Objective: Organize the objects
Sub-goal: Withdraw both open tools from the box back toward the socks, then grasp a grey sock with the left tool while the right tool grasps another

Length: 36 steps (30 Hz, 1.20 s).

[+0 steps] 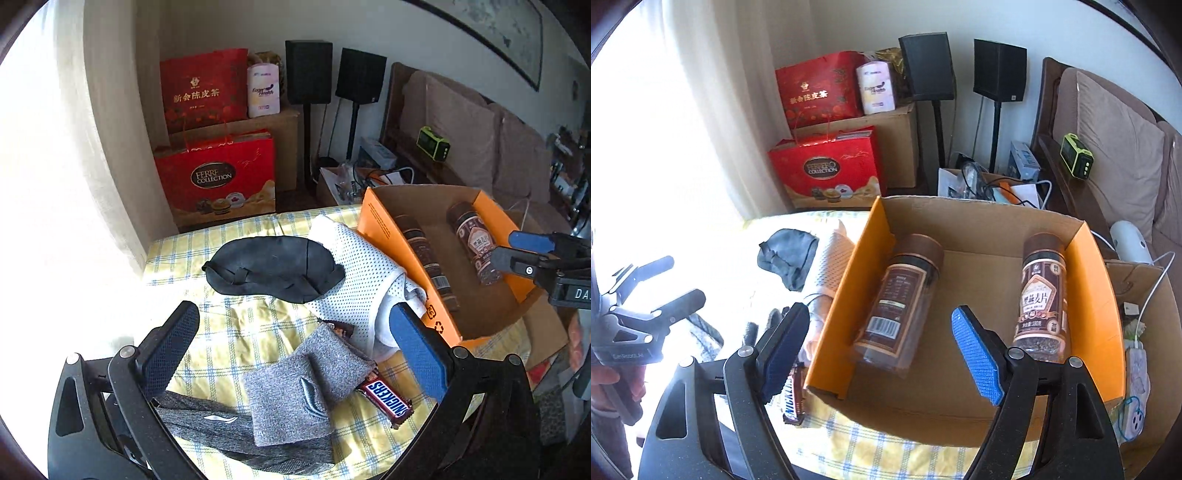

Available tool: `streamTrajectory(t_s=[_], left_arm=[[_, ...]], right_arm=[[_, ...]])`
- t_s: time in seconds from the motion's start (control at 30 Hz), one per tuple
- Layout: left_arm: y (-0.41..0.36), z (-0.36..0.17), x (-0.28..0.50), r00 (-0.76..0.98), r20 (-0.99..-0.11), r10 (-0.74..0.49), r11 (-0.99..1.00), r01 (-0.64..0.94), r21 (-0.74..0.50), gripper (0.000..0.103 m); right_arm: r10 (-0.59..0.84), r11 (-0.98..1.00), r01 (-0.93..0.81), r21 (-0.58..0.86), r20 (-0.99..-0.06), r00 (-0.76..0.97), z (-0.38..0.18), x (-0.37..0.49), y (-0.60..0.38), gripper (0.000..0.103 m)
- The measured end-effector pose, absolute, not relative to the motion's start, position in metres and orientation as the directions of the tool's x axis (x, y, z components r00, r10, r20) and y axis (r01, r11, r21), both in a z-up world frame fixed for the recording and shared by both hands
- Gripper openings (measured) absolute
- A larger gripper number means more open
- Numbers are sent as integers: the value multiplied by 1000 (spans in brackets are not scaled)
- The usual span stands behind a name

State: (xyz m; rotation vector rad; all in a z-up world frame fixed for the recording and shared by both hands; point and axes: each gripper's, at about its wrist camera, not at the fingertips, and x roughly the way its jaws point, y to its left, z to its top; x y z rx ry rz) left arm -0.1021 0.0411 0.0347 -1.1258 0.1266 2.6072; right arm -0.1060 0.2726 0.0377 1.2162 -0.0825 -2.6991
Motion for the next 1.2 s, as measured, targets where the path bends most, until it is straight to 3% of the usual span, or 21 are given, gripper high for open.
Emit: streamTrajectory(t_s=[0.2, 0.53, 1.03, 1.07, 1.2], left_arm=[[8, 23, -86, -611, -734, 298, -944, -303, -131, 103], [-23, -13, -78, -577, -760, 299, -951, -242, -190, 103], [8, -73, -96, -483, -824, 295, -951, -229, -207, 95], [10, -73, -96, -482, -824, 298, -950, -233, -207, 94], [21, -83, -98, -455, -842, 289, -946, -268, -180, 69]], right_arm=[[-212, -975, 191, 111, -713, -668, 34, -79, 240, 81], [-246, -960, 268, 82, -703, -667, 24, -50, 192, 81], [-260, -958, 261, 118, -738, -622, -22, -50, 168, 81], [-261, -958, 258, 122, -739, -622, -23, -50, 169, 81], [-263, -960, 246, 136, -741, -618, -26, -51, 170, 81]])
